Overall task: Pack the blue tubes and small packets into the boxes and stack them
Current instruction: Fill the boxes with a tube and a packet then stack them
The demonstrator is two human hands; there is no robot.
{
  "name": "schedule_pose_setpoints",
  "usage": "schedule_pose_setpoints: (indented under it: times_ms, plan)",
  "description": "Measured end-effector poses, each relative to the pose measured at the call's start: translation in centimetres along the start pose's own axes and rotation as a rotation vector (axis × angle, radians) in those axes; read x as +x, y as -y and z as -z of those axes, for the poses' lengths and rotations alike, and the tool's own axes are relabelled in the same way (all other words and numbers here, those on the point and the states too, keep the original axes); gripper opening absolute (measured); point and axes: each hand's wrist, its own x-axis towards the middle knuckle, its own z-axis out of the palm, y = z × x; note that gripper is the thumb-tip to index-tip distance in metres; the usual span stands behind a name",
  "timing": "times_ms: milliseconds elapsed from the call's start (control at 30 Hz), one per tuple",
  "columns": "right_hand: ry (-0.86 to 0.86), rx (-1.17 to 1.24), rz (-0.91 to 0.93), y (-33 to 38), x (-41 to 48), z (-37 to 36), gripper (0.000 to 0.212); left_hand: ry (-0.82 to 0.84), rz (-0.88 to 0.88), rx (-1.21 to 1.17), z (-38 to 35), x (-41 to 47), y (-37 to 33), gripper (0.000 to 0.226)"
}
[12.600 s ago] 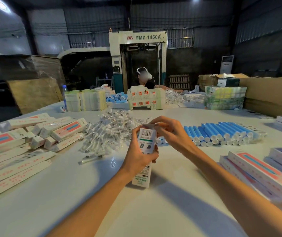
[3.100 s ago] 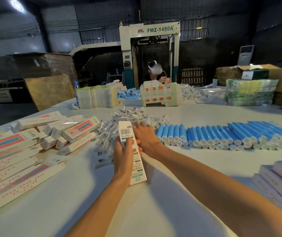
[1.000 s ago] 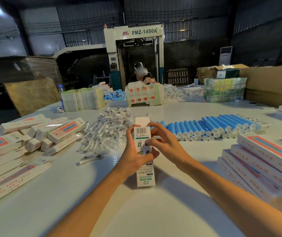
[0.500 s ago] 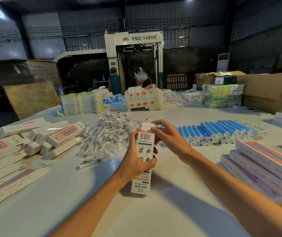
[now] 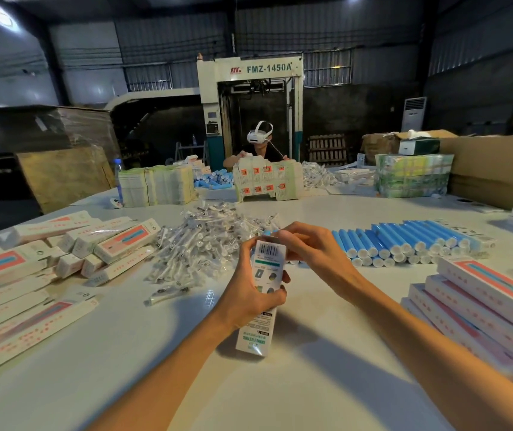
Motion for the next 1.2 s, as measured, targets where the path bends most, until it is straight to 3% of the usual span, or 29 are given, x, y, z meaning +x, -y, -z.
schedule_pose_setpoints:
  times_ms: [67, 233, 433, 867, 1033, 1200]
  plan:
    - [-0.039, 0.124, -0.039, 0.1, -0.2, -0.4, 0.025, 0.000, -0.004, -0.004, 0.0, -0.1, -0.2, 0.086]
    - [-0.117, 0.341, -0.194, 0.7, 0.3, -0.3, 0.009, 0.027, -0.022, 0.025, -0.1, -0.2, -0.5, 0.089]
    - [-0.113, 0.418, -0.263, 1.5, 0.4, 0.0, 0.009, 0.034, -0.011, 0.026, -0.1, -0.2, -0.4, 0.096]
    - [-0.073, 0.373, -0.255, 1.7, -0.2, 0.2, 0.007, -0.004, 0.012, 0.010, -0.2, -0.3, -0.5, 0.098]
    - [-0.060, 0.298, -0.204, 1.4, -0.3, -0.3, 0.013, 0.012, -0.039, 0.016, 0.2, -0.3, -0.8, 0.109]
    - [0.004, 0.211, -0.116, 0.9, -0.9, -1.3, 0.023, -0.020, -0.028, 0.022, 0.3, -0.4, -1.0, 0.099]
